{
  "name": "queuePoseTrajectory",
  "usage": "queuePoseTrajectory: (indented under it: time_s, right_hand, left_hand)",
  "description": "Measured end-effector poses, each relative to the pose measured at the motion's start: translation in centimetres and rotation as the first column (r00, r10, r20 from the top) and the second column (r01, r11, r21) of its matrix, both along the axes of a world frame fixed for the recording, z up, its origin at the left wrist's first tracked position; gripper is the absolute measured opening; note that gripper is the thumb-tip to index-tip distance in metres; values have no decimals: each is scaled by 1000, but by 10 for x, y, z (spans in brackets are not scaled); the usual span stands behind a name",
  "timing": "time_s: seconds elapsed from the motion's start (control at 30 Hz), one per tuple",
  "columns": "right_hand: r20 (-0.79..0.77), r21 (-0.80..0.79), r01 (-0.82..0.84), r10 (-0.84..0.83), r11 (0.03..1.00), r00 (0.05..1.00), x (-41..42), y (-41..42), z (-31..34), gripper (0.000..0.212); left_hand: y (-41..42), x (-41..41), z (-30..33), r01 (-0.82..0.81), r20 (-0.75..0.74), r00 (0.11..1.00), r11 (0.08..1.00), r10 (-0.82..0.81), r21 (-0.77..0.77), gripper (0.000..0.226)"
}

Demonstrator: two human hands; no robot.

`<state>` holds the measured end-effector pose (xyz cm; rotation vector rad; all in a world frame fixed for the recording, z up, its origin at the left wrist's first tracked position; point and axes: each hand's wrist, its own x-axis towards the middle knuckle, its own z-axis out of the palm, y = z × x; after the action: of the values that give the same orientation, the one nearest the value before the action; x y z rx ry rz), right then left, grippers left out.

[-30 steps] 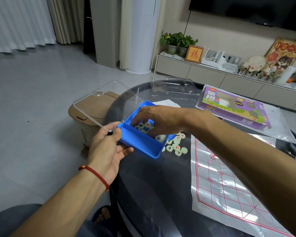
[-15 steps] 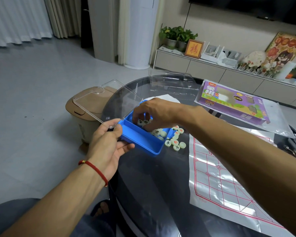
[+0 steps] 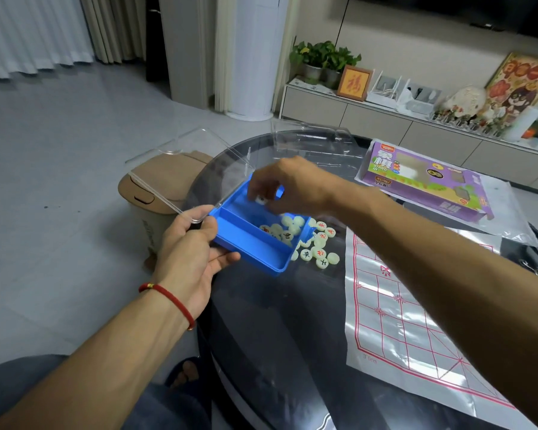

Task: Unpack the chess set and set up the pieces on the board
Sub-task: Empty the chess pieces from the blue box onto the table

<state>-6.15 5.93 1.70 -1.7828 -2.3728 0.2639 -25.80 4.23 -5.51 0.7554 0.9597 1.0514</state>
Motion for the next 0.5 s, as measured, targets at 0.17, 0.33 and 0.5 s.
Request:
queuePoseTrajectory:
  time_s: [0.17, 0.33, 0.5]
  right_hand:
    - [-173, 114, 169, -148, 979, 974, 39, -12, 12, 28]
    - [91, -101, 260, -251, 960, 964, 64, -38, -27, 28]
    - [72, -69, 277, -272, 958, 960, 54, -49, -39, 35]
  left_hand:
    - [11, -9, 0, -87, -37, 995, 996, 88, 14, 27]
    - [13, -10, -1, -97, -41, 994, 995, 97, -7, 27]
    - [10, -7, -1, -89, -57, 994, 996, 89, 0, 25]
